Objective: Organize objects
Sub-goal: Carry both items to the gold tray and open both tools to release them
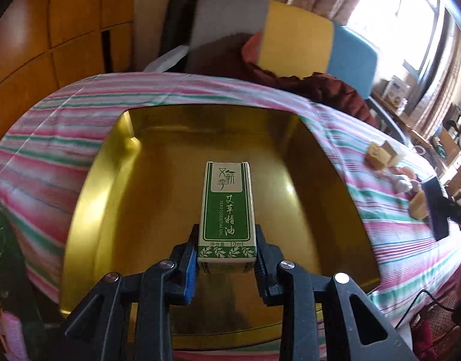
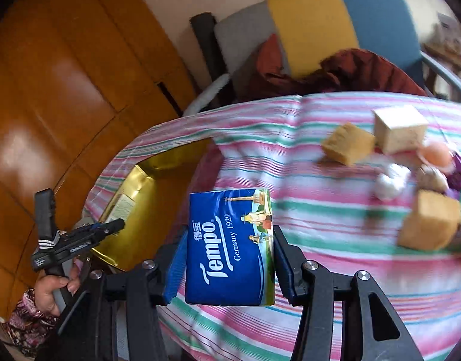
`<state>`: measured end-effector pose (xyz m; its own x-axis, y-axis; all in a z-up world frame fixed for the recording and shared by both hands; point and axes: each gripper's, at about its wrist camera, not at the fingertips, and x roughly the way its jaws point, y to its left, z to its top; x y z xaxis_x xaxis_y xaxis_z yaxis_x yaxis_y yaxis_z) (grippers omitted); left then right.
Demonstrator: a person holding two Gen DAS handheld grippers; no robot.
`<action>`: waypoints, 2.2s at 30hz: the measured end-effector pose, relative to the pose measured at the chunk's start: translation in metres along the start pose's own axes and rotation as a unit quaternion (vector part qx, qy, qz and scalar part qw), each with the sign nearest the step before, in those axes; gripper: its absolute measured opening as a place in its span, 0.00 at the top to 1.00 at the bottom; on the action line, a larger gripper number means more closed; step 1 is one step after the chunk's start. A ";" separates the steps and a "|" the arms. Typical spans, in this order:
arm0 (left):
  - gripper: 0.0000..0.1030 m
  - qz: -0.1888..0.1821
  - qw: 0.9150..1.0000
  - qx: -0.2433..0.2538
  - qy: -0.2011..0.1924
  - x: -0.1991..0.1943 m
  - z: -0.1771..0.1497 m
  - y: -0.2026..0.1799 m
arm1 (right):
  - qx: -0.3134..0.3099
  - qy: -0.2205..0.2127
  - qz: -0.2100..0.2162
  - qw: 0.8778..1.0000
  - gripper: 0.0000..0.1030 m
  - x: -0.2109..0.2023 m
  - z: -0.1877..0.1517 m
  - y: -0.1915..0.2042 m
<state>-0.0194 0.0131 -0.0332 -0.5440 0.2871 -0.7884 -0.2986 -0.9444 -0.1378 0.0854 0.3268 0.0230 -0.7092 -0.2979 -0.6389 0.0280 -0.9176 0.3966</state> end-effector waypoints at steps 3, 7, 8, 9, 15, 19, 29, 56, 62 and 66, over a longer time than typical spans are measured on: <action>0.71 0.017 1.000 -0.015 0.018 0.004 -0.003 0.020 | -0.034 0.001 0.011 0.999 0.49 0.015 0.010 0.035; 0.70 0.044 0.998 -0.019 0.044 0.009 -0.008 0.033 | -0.042 0.027 0.050 0.998 0.49 0.047 0.018 0.072; 0.70 0.050 0.997 -0.018 0.049 0.009 -0.010 0.035 | -0.042 0.036 0.056 0.997 0.49 0.057 0.019 0.081; 0.70 0.053 0.997 -0.020 0.053 0.009 -0.012 0.038 | -0.043 0.045 0.061 0.996 0.49 0.066 0.018 0.089; 0.65 0.072 0.995 -0.028 0.057 -0.004 -0.018 0.049 | -0.055 0.092 0.079 0.991 0.49 0.117 0.010 0.127; 0.59 0.075 0.995 -0.045 0.041 -0.016 -0.020 0.052 | -0.054 0.121 0.087 0.987 0.49 0.144 0.001 0.143; 0.56 0.070 0.972 -0.195 -0.106 -0.072 -0.016 0.101 | -0.068 0.175 0.055 0.981 0.49 0.192 -0.015 0.172; 0.56 0.028 0.981 -0.153 -0.117 -0.069 -0.018 0.067 | 0.012 0.016 0.045 0.999 0.13 0.124 0.000 0.149; 0.56 -0.036 0.991 -0.092 -0.092 -0.059 -0.020 0.032 | 0.017 -0.019 -0.007 1.000 0.10 0.100 0.015 0.122; 0.56 -0.067 0.993 -0.044 -0.082 -0.058 -0.024 0.003 | 0.029 -0.025 -0.033 0.999 0.10 0.088 0.016 0.097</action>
<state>0.0296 -0.0105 -0.0025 -0.6268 0.4276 -0.6514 -0.3121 -0.9038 -0.2929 0.0150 0.2161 0.0159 -0.7419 -0.2222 -0.6327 -0.0606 -0.9174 0.3933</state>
